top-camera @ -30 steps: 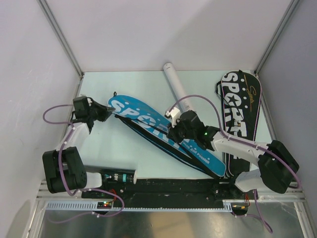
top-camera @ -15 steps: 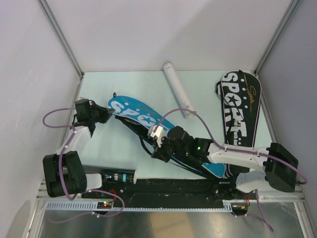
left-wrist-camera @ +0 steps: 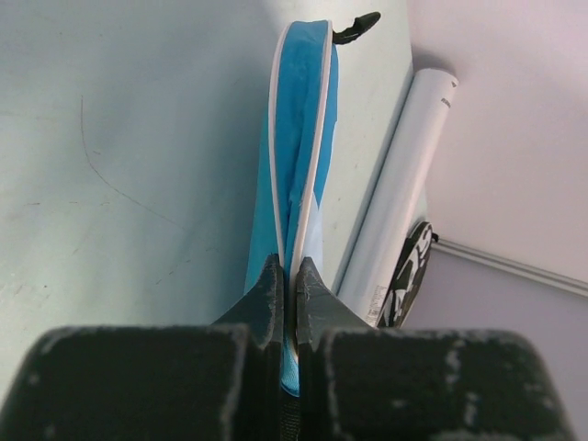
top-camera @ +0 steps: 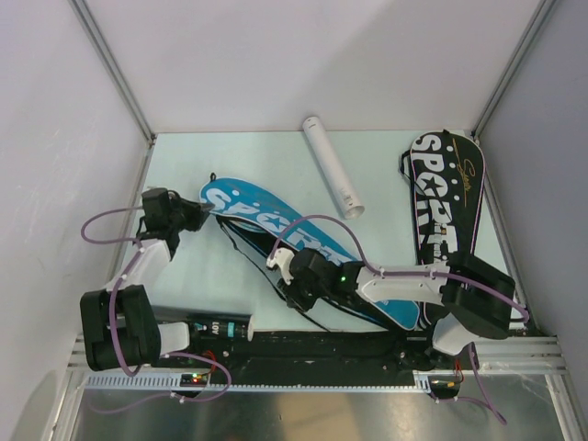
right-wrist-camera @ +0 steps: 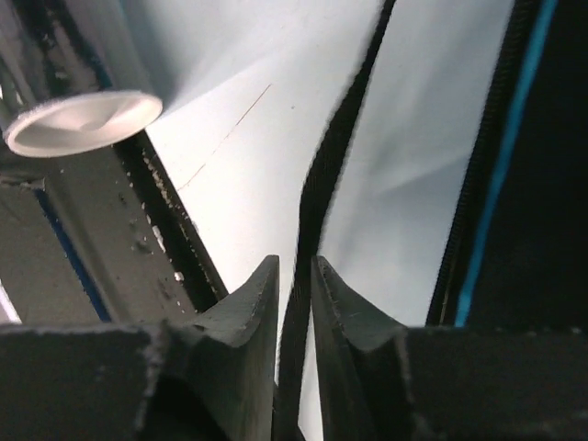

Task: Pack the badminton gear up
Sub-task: Adjust the racket bag at the center of the board.

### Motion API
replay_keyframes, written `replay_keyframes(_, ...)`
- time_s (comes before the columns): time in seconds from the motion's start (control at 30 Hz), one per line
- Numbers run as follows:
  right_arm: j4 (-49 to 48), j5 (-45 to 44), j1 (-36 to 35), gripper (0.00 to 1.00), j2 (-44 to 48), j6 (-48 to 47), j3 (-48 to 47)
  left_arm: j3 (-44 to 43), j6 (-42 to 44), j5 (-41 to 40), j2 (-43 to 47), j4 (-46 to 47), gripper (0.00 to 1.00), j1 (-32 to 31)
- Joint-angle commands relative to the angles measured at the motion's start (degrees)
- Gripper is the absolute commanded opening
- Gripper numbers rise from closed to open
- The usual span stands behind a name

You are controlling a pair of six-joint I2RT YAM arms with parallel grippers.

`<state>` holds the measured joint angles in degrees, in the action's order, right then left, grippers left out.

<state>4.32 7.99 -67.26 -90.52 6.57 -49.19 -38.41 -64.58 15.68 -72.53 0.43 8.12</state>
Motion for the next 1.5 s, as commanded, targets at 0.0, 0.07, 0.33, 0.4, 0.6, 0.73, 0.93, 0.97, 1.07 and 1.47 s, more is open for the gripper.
replay_keyframes(0.0,0.54,-7.61,-0.16,0.3,4.56,5.38,-4.96,1.2,-5.17,-0.72,3.35,4.4,0.0,-0.3)
replay_keyframes(0.07,-1.19,-7.89,-0.04,0.41,7.62,6.57,-5.59,1.45,-5.68,-0.16,4.19,4.47,0.0,-0.3)
replay_keyframes(0.33,3.33,-30.52,1.22,0.49,16.7,20.43,-6.94,1.7,-4.86,-3.09,9.31,2.95,0.0,-0.12)
replay_keyframes(0.4,11.06,-34.5,2.04,0.49,19.64,29.03,-7.25,1.26,-4.22,-4.91,10.39,1.76,0.0,0.01)
replay_keyframes(0.6,34.51,-39.94,2.02,0.48,27.96,50.57,-4.42,-4.24,3.19,-13.26,13.27,-5.19,0.0,0.34)
replay_keyframes(0.73,40.47,-39.36,2.95,0.48,34.45,59.02,1.87,-4.9,4.75,-16.28,15.09,-7.02,0.0,1.17)
replay_keyframes(0.93,44.19,-39.14,4.73,0.48,39.9,62.36,6.58,-3.6,6.06,-20.6,17.84,-8.62,0.0,2.63)
replay_keyframes(0.97,44.37,-38.86,4.88,0.48,40.25,62.13,6.92,-3.69,6.36,-20.51,18.03,-8.96,0.0,2.75)
replay_keyframes(1.07,41.27,-36.85,5.67,0.49,40.94,55.94,7.38,-3.51,6.7,-19.01,19.02,-9.33,0.0,2.93)
replay_keyframes(1.47,-11.79,-21.93,5.38,0.47,26.47,7.29,6.18,-0.9,3.78,-5.67,21.52,-9.22,0.0,2.95)
